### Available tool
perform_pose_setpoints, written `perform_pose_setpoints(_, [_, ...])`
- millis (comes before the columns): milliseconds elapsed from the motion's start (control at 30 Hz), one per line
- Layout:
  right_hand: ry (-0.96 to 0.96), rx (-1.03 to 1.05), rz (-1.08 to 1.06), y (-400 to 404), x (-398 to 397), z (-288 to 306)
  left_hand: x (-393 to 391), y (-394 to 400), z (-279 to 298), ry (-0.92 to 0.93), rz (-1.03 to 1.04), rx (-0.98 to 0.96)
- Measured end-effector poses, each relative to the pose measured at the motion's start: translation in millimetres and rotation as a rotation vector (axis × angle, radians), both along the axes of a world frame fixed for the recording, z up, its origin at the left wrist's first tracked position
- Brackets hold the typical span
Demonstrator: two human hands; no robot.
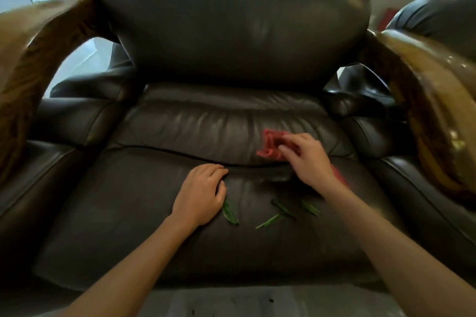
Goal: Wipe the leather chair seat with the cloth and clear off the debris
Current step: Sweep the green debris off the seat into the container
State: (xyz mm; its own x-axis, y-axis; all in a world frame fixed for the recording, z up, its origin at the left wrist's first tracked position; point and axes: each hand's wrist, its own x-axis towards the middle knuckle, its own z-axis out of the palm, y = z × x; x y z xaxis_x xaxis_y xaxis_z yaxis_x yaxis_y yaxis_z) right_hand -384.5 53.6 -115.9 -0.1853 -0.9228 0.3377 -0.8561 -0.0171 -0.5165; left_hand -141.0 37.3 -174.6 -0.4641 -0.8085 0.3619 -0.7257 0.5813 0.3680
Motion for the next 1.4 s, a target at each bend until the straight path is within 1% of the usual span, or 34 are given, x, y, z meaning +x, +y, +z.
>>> perform_pose_setpoints(33, [-0.035, -0.049, -0.067, -6, -11, 7, 0, 0, -1, 0.0, -0.001, -0.001])
perform_pose_setpoints(67, [-0.049, -0.052, -0.13, -10, -21, 11, -1, 0, -1, 0.003, 0.0, 0.001])
perform_pose_setpoints(100, [-0.037, -0.008, -0.18, -15, -28, 11, -1, 0, -1, 0.01, 0.005, 0.0])
perform_pose_setpoints(167, [0.091, 0.197, -0.217, -18, -32, 2, 0, 2, -1, 0.028, 0.058, -0.02])
perform_pose_setpoints(200, [0.182, 0.303, -0.212, -16, -29, -9, 0, 3, -2, 0.042, 0.119, -0.031])
perform_pose_setpoints(233, [0.267, 0.363, -0.207, -13, -22, -19, 0, 3, -1, 0.06, 0.192, -0.029])
perform_pose_setpoints(267, [0.311, 0.368, -0.202, -10, -14, -27, 0, 3, -1, 0.074, 0.253, -0.013])
perform_pose_setpoints(300, [0.312, 0.343, -0.187, -9, -6, -31, 0, 3, -1, 0.082, 0.289, 0.002])
perform_pose_setpoints(367, [0.277, 0.305, -0.123, -14, 12, -30, 0, 0, -2, 0.091, 0.294, 0.008])
perform_pose_setpoints(467, [0.281, 0.318, -0.07, -17, 33, -26, -1, -1, -4, 0.1, 0.287, 0.0])
perform_pose_setpoints(533, [0.237, 0.308, 0.034, -12, 46, -21, -1, -1, -4, 0.107, 0.29, -0.011])
perform_pose_setpoints(633, [0.068, 0.282, 0.358, -6, 57, -7, 0, -1, -4, 0.112, 0.29, -0.027])
perform_pose_setpoints(667, [-0.012, 0.252, 0.417, -6, 57, 1, 0, -1, -4, 0.111, 0.288, -0.035])
perform_pose_setpoints(700, [-0.086, 0.21, 0.431, -8, 53, 9, -1, -1, -5, 0.111, 0.288, -0.043])
perform_pose_setpoints(767, [-0.204, 0.121, 0.378, -13, 37, 26, -1, -1, -5, 0.111, 0.296, -0.053])
perform_pose_setpoints(800, [-0.215, 0.087, 0.338, -17, 24, 32, -1, -2, -5, 0.107, 0.298, -0.055])
perform_pose_setpoints(833, [-0.182, 0.079, 0.291, -18, 11, 36, -2, -1, -5, 0.101, 0.297, -0.053])
perform_pose_setpoints(900, [-0.048, 0.16, 0.181, -19, -12, 33, -2, -1, -6, 0.093, 0.291, -0.046])
perform_pose_setpoints(967, [0.045, 0.295, 0.008, -14, -26, 18, -3, -1, -6, 0.092, 0.292, -0.05])
perform_pose_setpoints(1033, [0.174, 0.394, -0.183, -8, -32, -2, -3, -1, -6, 0.087, 0.294, -0.051])
perform_pose_setpoints(1067, [0.258, 0.465, -0.254, -6, -32, -9, -4, -1, -6, 0.086, 0.295, -0.05])
perform_pose_setpoints(1100, [0.302, 0.544, -0.309, -5, -31, -14, -4, -2, -7, 0.086, 0.295, -0.046])
perform_pose_setpoints(1133, [0.297, 0.606, -0.351, -6, -29, -15, -4, -2, -7, 0.085, 0.295, -0.041])
perform_pose_setpoints(1167, [0.254, 0.637, -0.384, -8, -28, -15, -4, -1, -7, 0.085, 0.296, -0.037])
perform_pose_setpoints(1233, [0.195, 0.666, -0.433, -15, -25, -13, -3, 0, -5, 0.085, 0.298, -0.036])
perform_pose_setpoints(1300, [0.241, 0.682, -0.473, -19, -20, -11, -4, 1, -3, 0.083, 0.294, -0.039])
perform_pose_setpoints(1400, [0.307, 0.617, -0.496, -20, -4, -10, -3, 1, -3, 0.083, 0.286, -0.041])
